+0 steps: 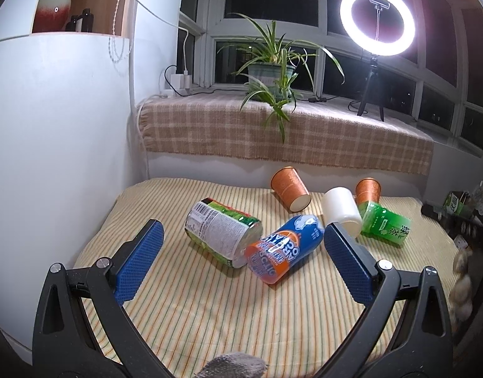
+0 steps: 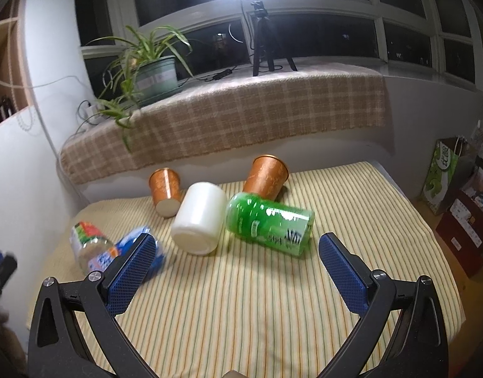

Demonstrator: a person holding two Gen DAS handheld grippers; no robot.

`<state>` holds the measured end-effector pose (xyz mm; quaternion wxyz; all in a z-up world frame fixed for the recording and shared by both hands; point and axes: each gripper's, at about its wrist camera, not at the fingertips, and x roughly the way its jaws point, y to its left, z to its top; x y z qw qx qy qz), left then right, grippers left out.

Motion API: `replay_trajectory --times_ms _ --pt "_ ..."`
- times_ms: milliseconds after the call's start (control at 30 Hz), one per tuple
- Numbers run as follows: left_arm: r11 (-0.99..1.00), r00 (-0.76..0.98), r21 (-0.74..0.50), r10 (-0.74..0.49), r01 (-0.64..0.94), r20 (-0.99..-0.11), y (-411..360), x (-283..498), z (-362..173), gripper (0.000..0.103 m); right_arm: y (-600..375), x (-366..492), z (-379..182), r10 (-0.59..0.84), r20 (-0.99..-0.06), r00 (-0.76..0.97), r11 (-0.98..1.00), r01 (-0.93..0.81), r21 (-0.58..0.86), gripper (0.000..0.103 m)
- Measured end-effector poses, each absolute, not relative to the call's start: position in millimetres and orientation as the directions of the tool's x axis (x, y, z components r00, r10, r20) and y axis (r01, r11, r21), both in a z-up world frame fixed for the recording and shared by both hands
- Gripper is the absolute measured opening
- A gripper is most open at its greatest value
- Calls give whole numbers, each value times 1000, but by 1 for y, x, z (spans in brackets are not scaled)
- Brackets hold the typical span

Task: Flip cup upright
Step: 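Reach the right gripper to the lying orange paper cup and close on it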

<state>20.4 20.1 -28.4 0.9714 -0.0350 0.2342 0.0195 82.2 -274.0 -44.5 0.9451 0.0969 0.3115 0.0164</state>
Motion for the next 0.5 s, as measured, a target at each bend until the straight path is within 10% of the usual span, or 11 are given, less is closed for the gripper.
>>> replay_trajectory --times_ms 500 --pt "988 843 -54 95 -145 -529 59 14 -54 103 -342 233 -80 240 -733 636 857 216 468 102"
